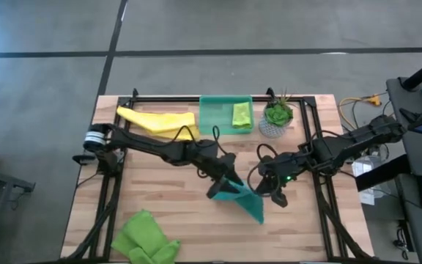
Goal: Fold microfiber towels
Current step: Fold the blue microfiber cloth
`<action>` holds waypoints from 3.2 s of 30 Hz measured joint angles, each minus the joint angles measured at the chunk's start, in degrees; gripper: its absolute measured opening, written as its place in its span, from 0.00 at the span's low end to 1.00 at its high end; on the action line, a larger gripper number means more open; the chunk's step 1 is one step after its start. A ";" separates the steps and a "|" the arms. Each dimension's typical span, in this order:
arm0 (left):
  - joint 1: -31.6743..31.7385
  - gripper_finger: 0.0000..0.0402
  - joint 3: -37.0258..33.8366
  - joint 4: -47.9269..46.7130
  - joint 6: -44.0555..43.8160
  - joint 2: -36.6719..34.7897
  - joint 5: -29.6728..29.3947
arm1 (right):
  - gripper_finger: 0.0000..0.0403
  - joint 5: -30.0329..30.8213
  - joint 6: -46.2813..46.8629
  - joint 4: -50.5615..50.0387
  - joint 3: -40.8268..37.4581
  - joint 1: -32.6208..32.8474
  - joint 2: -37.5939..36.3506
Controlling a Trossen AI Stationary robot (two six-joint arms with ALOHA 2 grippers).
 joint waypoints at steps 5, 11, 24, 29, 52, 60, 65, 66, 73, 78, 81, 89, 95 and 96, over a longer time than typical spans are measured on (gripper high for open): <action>0.10 0.53 2.16 0.09 1.14 1.84 1.53 | 0.02 -0.71 -1.55 -2.26 2.96 -0.01 0.64; 0.40 0.56 2.47 0.17 3.00 2.59 0.61 | 0.02 -0.84 -3.63 -3.67 4.58 -0.01 0.38; 0.36 0.52 4.87 0.27 -1.98 5.95 2.55 | 0.02 0.51 -6.71 -2.84 5.30 -0.07 0.43; 0.36 0.41 4.11 -0.01 -2.04 6.02 7.12 | 0.02 3.45 -8.35 -2.76 6.98 -0.16 0.38; -0.07 0.21 2.86 -4.70 -6.07 5.85 17.04 | 0.02 9.30 -13.74 -15.47 16.56 -4.77 0.23; -0.46 0.21 2.77 -5.83 -6.41 5.85 20.37 | 0.02 10.85 -14.08 -15.61 16.55 -6.67 0.04; -1.01 0.21 2.10 -5.88 -7.62 5.85 20.50 | 0.02 12.59 -13.44 -15.09 16.76 -7.87 -0.57; -1.16 0.21 2.05 -5.89 -7.62 5.85 20.48 | 0.02 13.10 -13.04 -15.12 16.95 -7.98 -0.58; -1.52 0.21 2.05 -5.80 -7.62 5.85 18.43 | 0.02 16.69 -11.03 -15.18 18.20 -8.10 -0.58; -1.52 0.21 2.03 -5.79 -7.65 5.85 17.09 | 0.02 19.50 -10.16 -15.54 19.17 -8.10 -0.60; -1.52 0.21 2.05 -5.75 -7.73 5.85 16.12 | 0.02 19.90 -10.14 -15.58 19.75 -8.10 -0.62; -1.54 0.02 2.05 -5.93 -7.58 5.59 14.04 | 0.02 21.36 -8.85 -18.42 20.40 -8.10 -0.86; -1.56 0.00 2.05 -16.67 -5.74 2.58 11.99 | 0.02 21.39 -6.82 -21.41 20.40 -8.04 -1.29; -1.61 0.00 2.05 -20.28 -4.44 1.17 11.00 | 0.02 21.34 -6.42 -22.35 20.40 -7.90 -1.40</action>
